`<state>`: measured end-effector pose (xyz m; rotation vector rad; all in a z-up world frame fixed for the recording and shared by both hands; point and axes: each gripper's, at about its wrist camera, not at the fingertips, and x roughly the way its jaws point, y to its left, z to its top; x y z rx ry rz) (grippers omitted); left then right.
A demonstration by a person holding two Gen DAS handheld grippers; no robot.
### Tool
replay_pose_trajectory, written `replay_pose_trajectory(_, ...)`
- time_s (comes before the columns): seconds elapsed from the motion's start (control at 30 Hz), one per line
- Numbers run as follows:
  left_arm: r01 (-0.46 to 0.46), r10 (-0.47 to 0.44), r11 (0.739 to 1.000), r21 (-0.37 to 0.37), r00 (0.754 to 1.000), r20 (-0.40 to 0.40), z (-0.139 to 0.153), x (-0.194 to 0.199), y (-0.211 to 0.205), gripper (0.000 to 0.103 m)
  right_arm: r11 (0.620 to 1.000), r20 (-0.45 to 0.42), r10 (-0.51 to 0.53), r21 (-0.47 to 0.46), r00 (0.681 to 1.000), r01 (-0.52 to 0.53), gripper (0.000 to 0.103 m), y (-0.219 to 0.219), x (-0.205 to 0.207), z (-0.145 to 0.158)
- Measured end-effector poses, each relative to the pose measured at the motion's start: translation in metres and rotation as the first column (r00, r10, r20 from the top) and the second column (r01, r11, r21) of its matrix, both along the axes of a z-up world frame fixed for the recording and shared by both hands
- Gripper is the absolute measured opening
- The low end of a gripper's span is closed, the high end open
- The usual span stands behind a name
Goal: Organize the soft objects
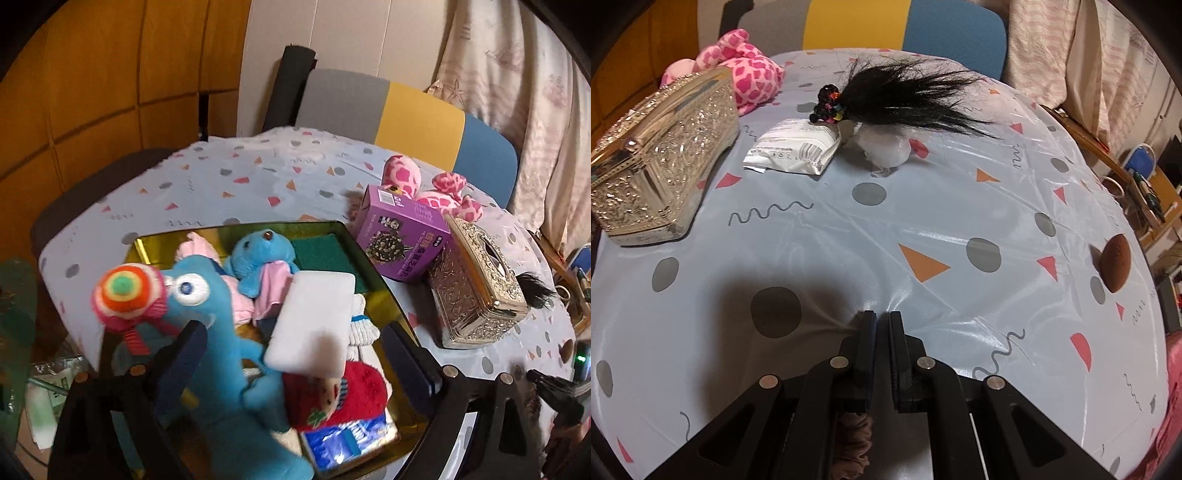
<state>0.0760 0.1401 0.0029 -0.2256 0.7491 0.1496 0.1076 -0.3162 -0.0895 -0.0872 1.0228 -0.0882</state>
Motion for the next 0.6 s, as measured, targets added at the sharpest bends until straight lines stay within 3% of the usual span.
replay_pose_trajectory(0.27,-0.009,0.004,0.998,0.059,0.997,0.081,0.016,-0.039,-0.002,0.102,0.997,-0.011,-0.011,-0.074,1.0,0.01,0.005,0.01,0.0,-0.001)
replay_pose_trajectory(0.43,-0.004,0.0,0.999,0.043,0.996,0.09,0.016,-0.048,0.002,0.102,0.996,-0.023,-0.009,-0.094,1.0,0.007,0.001,0.017,-0.001,-0.001)
replay_pose_trajectory(0.6,-0.001,-0.001,1.0,0.021,0.995,0.096,0.015,-0.053,0.004,0.102,0.999,-0.058,-0.032,0.041,0.998,0.034,0.001,-0.001,0.002,0.005)
